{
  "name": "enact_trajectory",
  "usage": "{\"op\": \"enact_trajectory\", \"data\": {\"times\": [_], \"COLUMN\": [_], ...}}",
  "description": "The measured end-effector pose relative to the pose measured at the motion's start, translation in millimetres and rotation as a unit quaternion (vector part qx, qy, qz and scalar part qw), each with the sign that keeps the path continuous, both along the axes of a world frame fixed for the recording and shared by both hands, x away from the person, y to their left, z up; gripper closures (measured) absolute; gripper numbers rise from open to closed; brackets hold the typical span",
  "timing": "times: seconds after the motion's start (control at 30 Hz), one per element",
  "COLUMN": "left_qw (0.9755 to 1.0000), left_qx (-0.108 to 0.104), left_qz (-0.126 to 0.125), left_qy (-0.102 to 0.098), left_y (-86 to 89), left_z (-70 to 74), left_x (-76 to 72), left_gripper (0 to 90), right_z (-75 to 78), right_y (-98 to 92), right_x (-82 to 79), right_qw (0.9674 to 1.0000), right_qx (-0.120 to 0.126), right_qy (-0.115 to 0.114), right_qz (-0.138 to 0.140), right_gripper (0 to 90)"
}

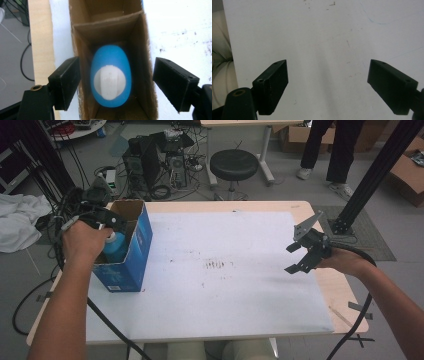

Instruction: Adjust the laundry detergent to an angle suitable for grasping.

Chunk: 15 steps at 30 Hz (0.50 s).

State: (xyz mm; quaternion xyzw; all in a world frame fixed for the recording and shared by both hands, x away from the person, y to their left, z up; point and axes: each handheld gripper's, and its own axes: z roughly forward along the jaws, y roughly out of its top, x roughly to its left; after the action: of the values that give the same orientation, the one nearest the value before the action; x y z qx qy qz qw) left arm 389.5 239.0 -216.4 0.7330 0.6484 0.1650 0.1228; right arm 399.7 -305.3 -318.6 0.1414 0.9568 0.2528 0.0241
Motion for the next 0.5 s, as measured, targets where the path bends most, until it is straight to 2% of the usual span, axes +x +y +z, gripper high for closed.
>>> {"op": "enact_trajectory", "data": {"times": [0.17,0.4,0.5], "left_qw": [0.9999,0.9992,0.9981], "left_qx": [0.002,-0.006,0.000], "left_qz": [-0.006,-0.027,-0.050], "left_qy": [-0.012,-0.028,-0.037], "left_y": [-5.1,-15.9,-26.7], "left_z": [10.5,18.1,23.6], "left_x": [-0.9,-2.4,-2.9], "left_gripper": [21.8,20.6,20.5], "right_z": [0.4,0.6,1.2], "right_y": [-0.2,1.2,1.8], "right_x": [-0.5,-0.5,-0.5], "right_qw": [1.0000,1.0000,1.0000], "right_qx": [0.004,0.004,0.004], "right_qy": [-0.001,-0.001,-0.002], "right_qz": [-0.001,0.000,0.000], "right_gripper": [16.5,16.5,16.5]}}
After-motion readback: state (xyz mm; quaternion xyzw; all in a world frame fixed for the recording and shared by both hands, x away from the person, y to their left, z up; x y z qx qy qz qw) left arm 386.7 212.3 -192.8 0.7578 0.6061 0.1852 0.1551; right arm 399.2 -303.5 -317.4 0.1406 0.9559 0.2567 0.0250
